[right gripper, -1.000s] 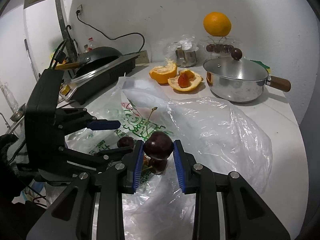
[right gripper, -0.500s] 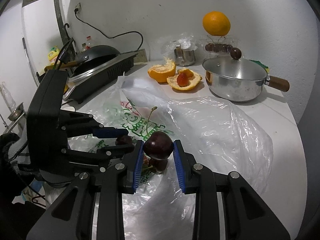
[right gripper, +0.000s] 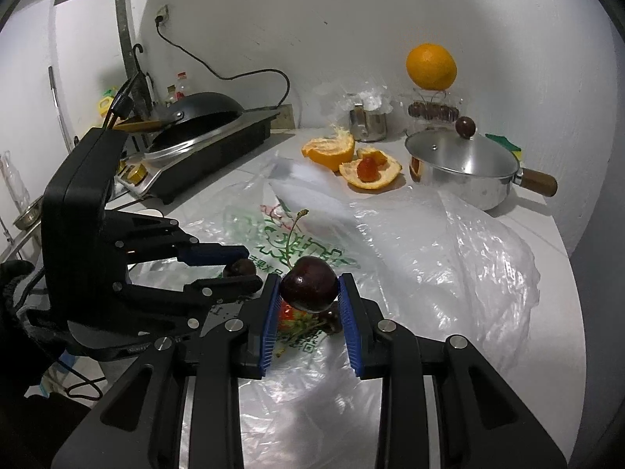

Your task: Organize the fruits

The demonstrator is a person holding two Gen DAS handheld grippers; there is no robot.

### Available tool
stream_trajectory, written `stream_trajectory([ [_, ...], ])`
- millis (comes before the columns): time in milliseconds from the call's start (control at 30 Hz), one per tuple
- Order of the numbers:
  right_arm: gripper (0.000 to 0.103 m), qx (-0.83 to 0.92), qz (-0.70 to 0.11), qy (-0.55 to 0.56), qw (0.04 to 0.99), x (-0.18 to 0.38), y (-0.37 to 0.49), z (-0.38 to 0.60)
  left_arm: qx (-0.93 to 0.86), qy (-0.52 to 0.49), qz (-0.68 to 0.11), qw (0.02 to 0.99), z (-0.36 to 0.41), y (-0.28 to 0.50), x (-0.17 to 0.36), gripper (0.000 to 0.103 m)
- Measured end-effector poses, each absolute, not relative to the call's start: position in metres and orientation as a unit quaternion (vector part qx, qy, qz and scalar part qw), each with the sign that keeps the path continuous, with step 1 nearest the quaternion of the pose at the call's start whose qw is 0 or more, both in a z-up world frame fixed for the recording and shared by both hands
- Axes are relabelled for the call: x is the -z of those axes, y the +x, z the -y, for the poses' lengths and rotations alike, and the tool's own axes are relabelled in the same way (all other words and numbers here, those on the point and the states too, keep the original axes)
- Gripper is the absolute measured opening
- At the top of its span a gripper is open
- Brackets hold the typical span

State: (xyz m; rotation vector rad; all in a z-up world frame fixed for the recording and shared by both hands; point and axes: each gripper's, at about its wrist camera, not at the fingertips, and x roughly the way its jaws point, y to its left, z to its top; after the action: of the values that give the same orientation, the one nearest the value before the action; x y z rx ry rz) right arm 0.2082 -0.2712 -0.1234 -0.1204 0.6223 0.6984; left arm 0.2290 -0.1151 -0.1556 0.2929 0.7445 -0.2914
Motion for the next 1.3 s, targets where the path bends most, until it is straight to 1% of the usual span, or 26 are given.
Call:
stream_trajectory([
  [333, 0.031, -0.339, -0.288, -0.068, 0.893, 0.111, 0.184, 0.261, 0.149, 0.118, -0.341, 0.921, 0.106, 0.199, 0.131, 0.026],
  [500, 0.031, -0.338, -0.283, -0.073, 0.894, 0.107, 0.174, 0.256, 0.150, 0.117, -0.337, 0.922, 0.101, 0.186, 0.127, 0.024],
  [667, 0.031, -0.332, -0.286, -0.072, 0.896, 0.108, 0.169, 0.257, 0.156, 0.095, -0.354, 0.917, 0.096, 0.184, 0.138, 0.024],
  [867, 0.031, -0.328, -0.293, -0.072, 0.895, 0.113, 0.164, 0.261, 0.163, 0.067, -0.382, 0.907, 0.097, 0.179, 0.155, 0.028],
  [1100, 0.031, -0.323, -0.297, -0.070, 0.896, 0.114, 0.164, 0.268, 0.171, 0.075, -0.405, 0.895, 0.117, 0.185, 0.174, 0.032],
  [1300, 0.031, -0.322, -0.300, -0.068, 0.896, 0.117, 0.165, 0.271, 0.161, 0.070, -0.425, 0.888, 0.115, 0.193, 0.188, 0.033],
])
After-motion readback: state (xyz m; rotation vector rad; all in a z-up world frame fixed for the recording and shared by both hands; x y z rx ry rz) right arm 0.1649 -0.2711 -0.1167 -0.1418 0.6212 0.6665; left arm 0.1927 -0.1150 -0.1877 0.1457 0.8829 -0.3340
